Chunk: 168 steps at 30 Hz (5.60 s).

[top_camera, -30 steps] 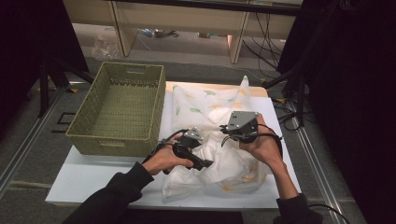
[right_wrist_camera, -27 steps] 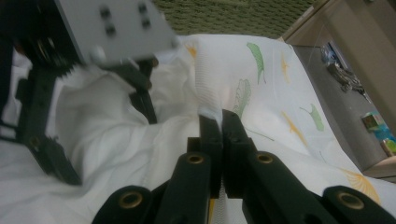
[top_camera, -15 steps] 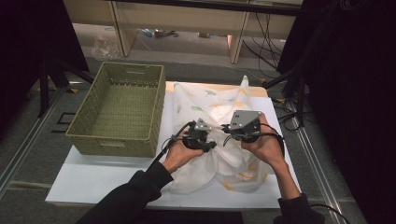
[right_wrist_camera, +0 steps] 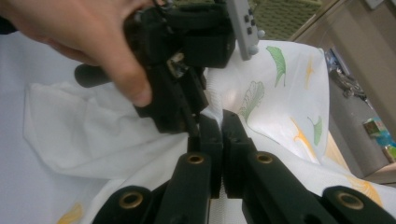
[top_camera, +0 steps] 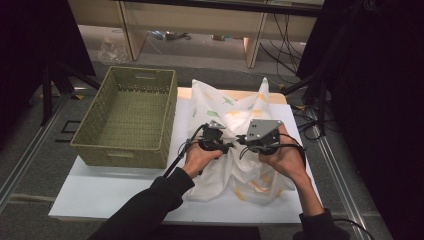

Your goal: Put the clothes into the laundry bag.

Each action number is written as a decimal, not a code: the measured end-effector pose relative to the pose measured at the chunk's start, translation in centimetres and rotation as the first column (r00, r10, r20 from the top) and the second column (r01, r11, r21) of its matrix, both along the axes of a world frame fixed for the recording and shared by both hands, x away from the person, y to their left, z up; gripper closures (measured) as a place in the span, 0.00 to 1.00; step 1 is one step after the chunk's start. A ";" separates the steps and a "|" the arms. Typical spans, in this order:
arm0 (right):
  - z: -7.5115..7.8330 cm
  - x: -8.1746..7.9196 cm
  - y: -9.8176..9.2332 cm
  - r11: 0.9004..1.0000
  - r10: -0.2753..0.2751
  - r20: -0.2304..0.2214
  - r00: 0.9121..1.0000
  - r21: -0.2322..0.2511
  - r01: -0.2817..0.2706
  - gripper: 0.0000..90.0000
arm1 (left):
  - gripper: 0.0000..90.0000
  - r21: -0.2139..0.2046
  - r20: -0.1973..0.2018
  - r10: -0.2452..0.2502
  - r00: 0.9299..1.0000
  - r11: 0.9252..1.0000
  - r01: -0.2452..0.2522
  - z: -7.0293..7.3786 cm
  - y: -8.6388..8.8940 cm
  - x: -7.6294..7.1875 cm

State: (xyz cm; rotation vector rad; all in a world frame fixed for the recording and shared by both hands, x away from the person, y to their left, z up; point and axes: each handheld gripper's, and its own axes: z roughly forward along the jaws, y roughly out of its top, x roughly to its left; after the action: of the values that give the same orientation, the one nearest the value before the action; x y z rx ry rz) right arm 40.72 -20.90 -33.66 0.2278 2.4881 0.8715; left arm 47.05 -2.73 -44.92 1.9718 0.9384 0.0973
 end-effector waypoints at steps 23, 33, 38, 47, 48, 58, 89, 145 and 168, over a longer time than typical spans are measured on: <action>-0.9 0.9 0.1 1.000 -0.010 -0.015 1.000 -0.005 0.010 1.00 | 0.16 0.097 -0.012 0.057 0.998 0.994 -0.055 -2.4 3.3 0.6; -0.9 0.8 0.0 1.000 -0.017 -0.025 1.000 0.004 0.017 1.00 | 0.84 -0.049 -0.027 -0.105 0.994 0.993 0.103 0.2 3.0 -1.9; -1.0 1.0 0.0 1.000 -0.021 -0.023 1.000 -0.009 0.021 1.00 | 0.85 -0.118 0.023 -0.143 0.989 0.982 0.145 2.8 1.3 -3.7; -0.2 0.4 -0.5 1.000 -0.005 -0.032 0.999 0.021 0.006 1.00 | 0.85 -0.123 -0.002 0.038 0.999 0.992 -0.038 0.9 0.0 1.0; -0.2 0.4 -0.5 1.000 -0.003 -0.033 0.999 0.019 0.004 1.00 | 0.85 -0.120 -0.010 0.056 0.998 0.991 -0.056 0.5 0.2 1.5; -0.5 0.7 -0.5 1.000 -0.020 -0.032 0.999 0.017 0.020 1.00 | 0.45 -0.103 -0.060 -0.009 0.998 0.995 0.003 1.3 3.6 0.9; 0.1 0.1 -0.6 1.000 -0.006 -0.037 0.999 0.019 0.007 1.00 | 0.95 -0.018 0.109 -0.066 0.992 0.998 0.068 0.8 -1.2 -0.8; -0.2 0.2 -1.4 1.000 -0.015 -0.077 0.997 0.022 0.017 1.00 | 0.61 0.035 0.037 0.065 0.997 0.997 -0.066 -0.4 -1.2 -0.3; -0.5 0.2 -1.2 1.000 -0.013 -0.081 0.997 0.018 0.015 1.00 | 0.41 0.198 0.082 0.024 0.996 0.979 -0.040 -3.6 3.3 -1.3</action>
State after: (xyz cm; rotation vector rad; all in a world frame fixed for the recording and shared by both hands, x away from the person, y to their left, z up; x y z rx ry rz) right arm 40.91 -22.13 -34.17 0.2920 2.5510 0.8964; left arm 45.73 0.61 -48.51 2.1197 0.9394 0.2959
